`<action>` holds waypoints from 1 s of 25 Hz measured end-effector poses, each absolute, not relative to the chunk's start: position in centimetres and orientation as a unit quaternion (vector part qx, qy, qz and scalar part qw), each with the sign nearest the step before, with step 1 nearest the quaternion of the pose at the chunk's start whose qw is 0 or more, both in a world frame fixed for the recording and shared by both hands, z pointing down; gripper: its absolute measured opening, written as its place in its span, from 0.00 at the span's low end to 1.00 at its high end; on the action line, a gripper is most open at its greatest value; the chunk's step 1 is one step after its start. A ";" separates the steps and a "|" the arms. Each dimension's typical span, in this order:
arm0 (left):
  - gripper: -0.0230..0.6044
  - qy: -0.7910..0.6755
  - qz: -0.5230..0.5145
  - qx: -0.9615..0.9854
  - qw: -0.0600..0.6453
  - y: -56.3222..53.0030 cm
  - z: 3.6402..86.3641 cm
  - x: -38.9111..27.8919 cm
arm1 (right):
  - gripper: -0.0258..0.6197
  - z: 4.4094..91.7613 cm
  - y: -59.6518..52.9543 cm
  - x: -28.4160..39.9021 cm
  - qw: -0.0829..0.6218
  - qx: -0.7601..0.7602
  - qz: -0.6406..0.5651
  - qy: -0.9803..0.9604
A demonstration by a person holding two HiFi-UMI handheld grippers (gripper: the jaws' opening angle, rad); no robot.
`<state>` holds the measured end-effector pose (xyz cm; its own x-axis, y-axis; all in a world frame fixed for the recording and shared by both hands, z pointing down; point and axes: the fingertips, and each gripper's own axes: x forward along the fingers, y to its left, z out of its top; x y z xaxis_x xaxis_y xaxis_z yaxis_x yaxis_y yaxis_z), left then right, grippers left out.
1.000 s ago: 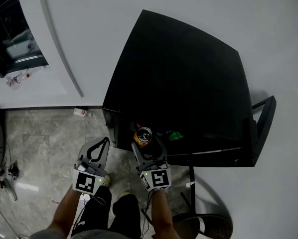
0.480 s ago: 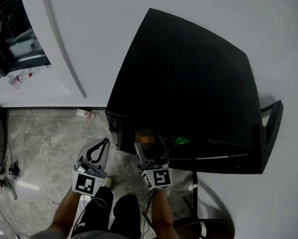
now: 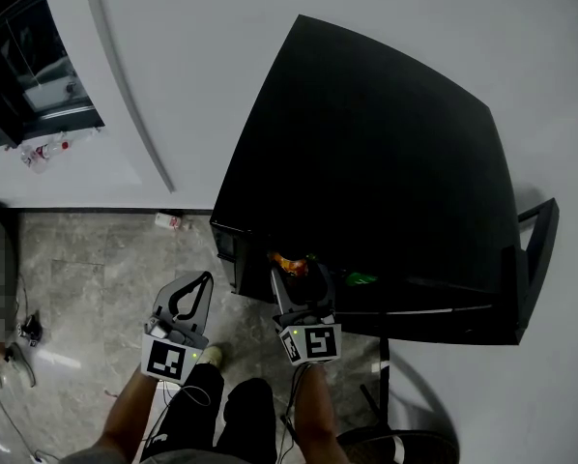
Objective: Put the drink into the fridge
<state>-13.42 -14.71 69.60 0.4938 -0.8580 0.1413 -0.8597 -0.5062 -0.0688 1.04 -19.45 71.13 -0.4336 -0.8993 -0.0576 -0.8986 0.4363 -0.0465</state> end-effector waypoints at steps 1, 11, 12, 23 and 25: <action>0.04 -0.497 0.080 0.864 0.004 -14.7 69.6 -13.5 | 0.50 71.2 -19.5 1.1 0.040 -0.533 -0.004 0.845; 0.04 -0.503 0.085 0.860 -0.003 -15.1 70.3 -14.5 | 0.50 71.3 -20.7 0.6 0.066 -0.537 0.009 0.841; 0.04 -0.503 0.086 0.860 -0.004 -15.1 70.4 -14.5 | 0.50 71.3 -20.9 0.4 0.067 -0.536 0.013 0.842; 0.04 -0.507 0.085 0.858 -0.006 -14.8 71.0 -14.9 | 0.50 71.5 -20.9 0.4 0.068 -0.539 0.013 0.840; 0.04 -0.502 0.085 0.860 -0.008 -14.6 70.8 -14.7 | 0.50 71.6 -20.7 0.5 0.064 -0.543 0.009 0.837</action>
<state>-14.73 -14.63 70.79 0.4804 -0.8659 0.1392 -0.8633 -0.4949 -0.0991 0.51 -20.70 71.57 -0.4028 -0.9077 -0.1177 -0.9100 0.4109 -0.0547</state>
